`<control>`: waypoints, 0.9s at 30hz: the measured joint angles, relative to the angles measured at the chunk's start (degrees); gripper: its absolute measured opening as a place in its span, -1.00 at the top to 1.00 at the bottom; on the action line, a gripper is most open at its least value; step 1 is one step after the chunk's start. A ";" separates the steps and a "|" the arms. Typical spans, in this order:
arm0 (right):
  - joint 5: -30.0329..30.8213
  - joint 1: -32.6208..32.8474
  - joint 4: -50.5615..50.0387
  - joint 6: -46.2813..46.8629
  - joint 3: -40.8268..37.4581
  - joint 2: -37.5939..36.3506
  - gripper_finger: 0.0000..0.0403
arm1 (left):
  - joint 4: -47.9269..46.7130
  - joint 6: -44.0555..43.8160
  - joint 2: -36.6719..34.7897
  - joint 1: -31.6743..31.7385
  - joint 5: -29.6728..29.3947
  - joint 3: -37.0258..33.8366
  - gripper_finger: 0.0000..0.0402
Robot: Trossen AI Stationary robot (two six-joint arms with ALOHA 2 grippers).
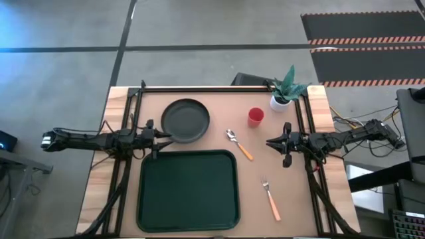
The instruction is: Pick and place plate/cup/fork/spoon on tray
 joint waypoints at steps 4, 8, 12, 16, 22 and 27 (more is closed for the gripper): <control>0.00 0.00 -0.01 -0.02 0.00 0.00 0.79 | 0.00 -0.02 0.00 0.00 0.00 0.00 0.35; 0.01 0.00 -0.01 -0.01 0.00 -0.02 0.79 | 0.00 0.00 0.00 0.02 0.02 0.00 0.35; 0.01 0.00 0.00 0.00 0.00 0.00 0.79 | 0.00 0.00 0.00 0.00 0.00 0.00 0.35; 0.00 0.00 0.01 -0.01 0.00 -0.02 0.79 | 0.00 0.00 0.00 0.00 0.00 0.00 0.35; 0.01 0.00 0.05 0.07 0.00 -0.02 0.79 | 0.00 0.00 0.00 0.02 0.00 0.00 0.35; -0.04 0.00 1.05 3.03 0.00 0.00 0.79 | 0.00 -0.01 0.00 0.01 0.01 0.00 0.35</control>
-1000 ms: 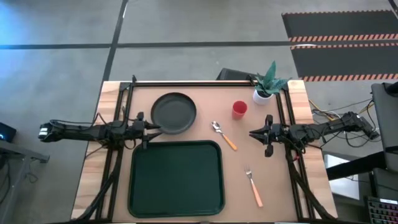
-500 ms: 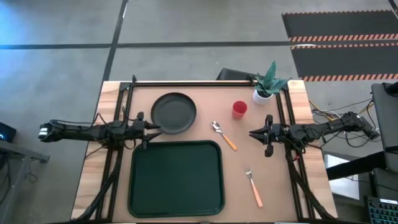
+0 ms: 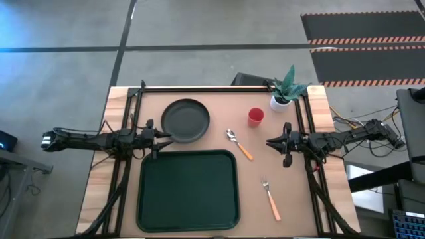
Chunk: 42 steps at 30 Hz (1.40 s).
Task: Pick and place plate/cup/fork/spoon on tray
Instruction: Put the orange cup on the top right of the black tray
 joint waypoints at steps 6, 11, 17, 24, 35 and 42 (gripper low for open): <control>-1.05 0.00 0.88 3.20 0.00 -0.03 0.79 | 0.00 0.01 0.00 0.01 0.01 0.00 0.35; -0.84 -0.02 13.90 8.23 -0.02 0.37 0.79 | 0.00 0.01 0.00 0.00 -0.01 0.00 0.35; 3.10 -0.15 28.18 2.92 4.93 1.15 0.79 | 0.00 -0.01 0.00 -0.01 -0.01 0.02 0.35; 4.07 -0.15 19.26 -2.84 16.26 4.49 0.79 | 0.00 0.01 0.00 -0.01 -0.01 0.00 0.35; 4.06 -0.13 6.22 0.55 31.05 17.07 0.79 | 0.22 -0.01 0.01 -0.01 -0.01 0.00 0.35; 4.07 -0.13 5.46 1.07 35.66 24.70 0.79 | 7.25 -0.14 0.02 0.00 0.00 0.00 0.35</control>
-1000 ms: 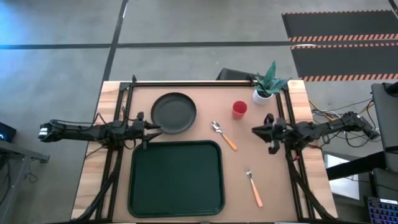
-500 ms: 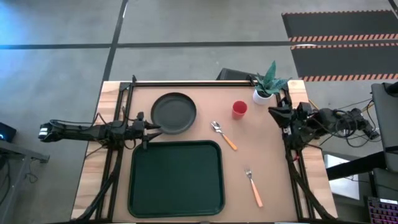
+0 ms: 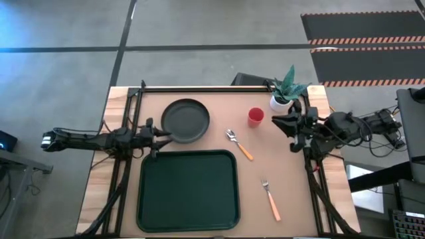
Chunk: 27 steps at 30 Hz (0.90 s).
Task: Pick and place plate/cup/fork/spoon on tray
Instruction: Put the orange cup on the top right of the black tray
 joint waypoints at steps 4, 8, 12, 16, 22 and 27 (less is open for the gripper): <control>0.02 0.00 0.02 -0.31 2.43 3.53 0.79 | 4.10 -3.93 -0.02 -0.03 0.40 0.00 0.35; -0.07 0.00 -0.48 -1.73 4.78 6.41 0.79 | 6.75 -13.06 0.00 -0.03 0.38 0.00 0.35; -0.01 -0.01 0.33 -2.32 7.13 8.09 0.79 | 9.52 -15.14 -0.09 -0.03 0.34 0.00 0.35; 0.04 -0.02 -0.01 -3.70 7.99 9.37 0.79 | 10.16 -14.79 -0.13 0.02 -1.43 0.00 0.35; 0.02 0.00 -0.28 -3.68 7.92 9.50 0.79 | 10.34 -14.92 -0.10 0.01 -1.77 0.00 0.35; 0.00 0.00 -0.60 -3.68 7.93 9.82 0.79 | 11.72 -15.12 -0.02 0.01 -4.28 0.00 0.35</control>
